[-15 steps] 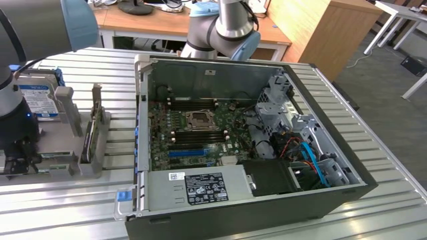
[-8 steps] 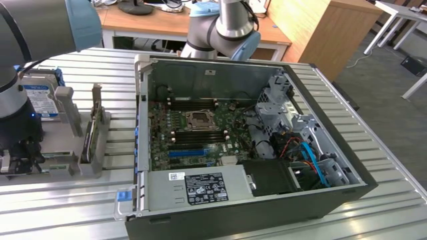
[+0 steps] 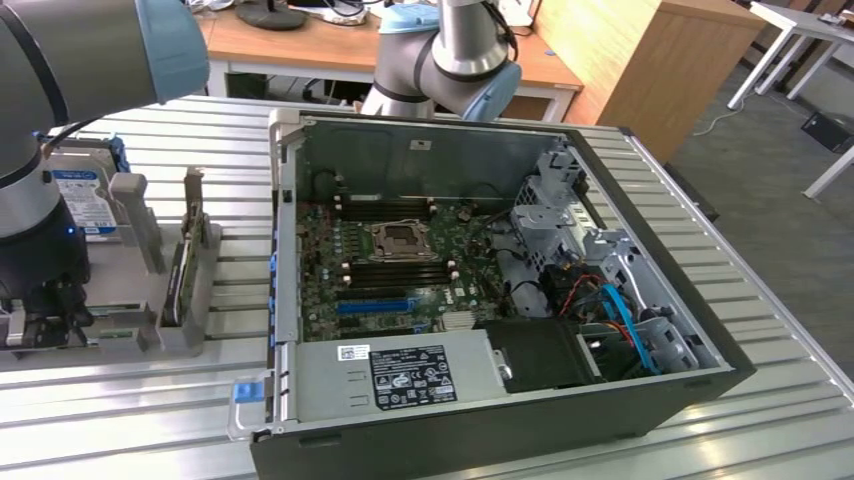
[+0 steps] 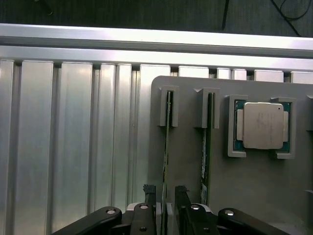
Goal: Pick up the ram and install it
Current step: 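Pick up the ram and move it above insertion slot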
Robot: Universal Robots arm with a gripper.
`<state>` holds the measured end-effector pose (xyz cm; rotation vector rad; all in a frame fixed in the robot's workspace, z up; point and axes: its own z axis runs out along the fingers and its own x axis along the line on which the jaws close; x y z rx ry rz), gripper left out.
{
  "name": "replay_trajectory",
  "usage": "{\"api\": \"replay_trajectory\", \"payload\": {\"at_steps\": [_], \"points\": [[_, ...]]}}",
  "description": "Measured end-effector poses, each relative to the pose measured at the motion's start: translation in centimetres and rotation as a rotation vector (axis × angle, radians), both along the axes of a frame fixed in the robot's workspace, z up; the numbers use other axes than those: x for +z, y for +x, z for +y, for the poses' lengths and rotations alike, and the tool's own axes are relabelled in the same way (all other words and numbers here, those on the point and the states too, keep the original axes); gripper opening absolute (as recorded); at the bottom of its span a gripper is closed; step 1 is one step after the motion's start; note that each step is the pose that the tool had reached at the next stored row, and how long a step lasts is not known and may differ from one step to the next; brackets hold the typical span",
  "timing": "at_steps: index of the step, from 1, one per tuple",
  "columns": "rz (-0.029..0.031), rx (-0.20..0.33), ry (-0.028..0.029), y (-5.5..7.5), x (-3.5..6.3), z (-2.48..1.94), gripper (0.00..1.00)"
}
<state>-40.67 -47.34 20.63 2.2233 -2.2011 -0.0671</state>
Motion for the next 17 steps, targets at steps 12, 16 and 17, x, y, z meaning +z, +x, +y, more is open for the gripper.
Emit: {"api": "replay_trajectory", "payload": {"at_steps": [12,16,17], "points": [[0.0003,0.000,-0.0002,-0.01,-0.65,-0.01,0.30],[0.0002,0.000,-0.0002,0.00,-0.67,0.00,0.30],[0.0002,0.000,-0.0001,0.00,-0.68,0.00,0.30]]}}
